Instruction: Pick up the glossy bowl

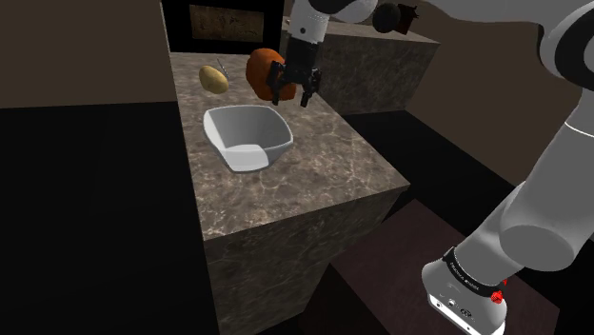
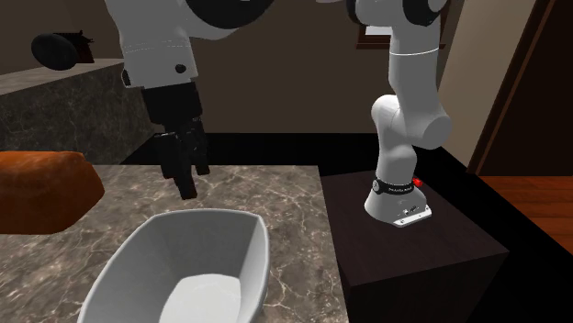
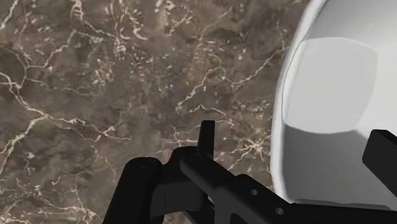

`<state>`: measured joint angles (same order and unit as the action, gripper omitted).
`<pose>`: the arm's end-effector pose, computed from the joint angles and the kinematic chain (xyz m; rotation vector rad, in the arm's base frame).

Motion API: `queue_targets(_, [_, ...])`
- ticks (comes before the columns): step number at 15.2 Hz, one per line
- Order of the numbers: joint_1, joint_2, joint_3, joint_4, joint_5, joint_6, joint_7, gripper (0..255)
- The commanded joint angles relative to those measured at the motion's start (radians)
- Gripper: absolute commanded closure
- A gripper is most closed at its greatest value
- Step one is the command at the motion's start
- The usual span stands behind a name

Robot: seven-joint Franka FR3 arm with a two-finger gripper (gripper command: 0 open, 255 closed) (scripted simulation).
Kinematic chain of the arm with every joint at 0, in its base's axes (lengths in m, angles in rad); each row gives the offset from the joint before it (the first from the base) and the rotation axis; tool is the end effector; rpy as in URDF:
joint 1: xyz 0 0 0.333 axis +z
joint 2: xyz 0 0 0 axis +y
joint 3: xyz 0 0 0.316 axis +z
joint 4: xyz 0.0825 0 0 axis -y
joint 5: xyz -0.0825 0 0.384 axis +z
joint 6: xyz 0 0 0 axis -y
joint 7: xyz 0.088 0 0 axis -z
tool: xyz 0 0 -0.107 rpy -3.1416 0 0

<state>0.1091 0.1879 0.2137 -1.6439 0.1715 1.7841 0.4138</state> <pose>0.5812 0.2005 0.5018 -2.9533 0.1980 0.1712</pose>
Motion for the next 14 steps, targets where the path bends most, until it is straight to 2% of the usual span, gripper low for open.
queue_targets(1, [0.009,0.078,0.005,0.094,0.002,-0.011,0.017,0])
queue_targets(10, [0.01,0.088,0.004,0.007,0.004,0.085,0.0,0])
queue_targets(11, [0.01,0.088,0.004,0.008,0.004,0.084,0.0,255])
queue_targets(14, [0.01,0.088,0.004,0.008,0.004,0.083,0.0,255])
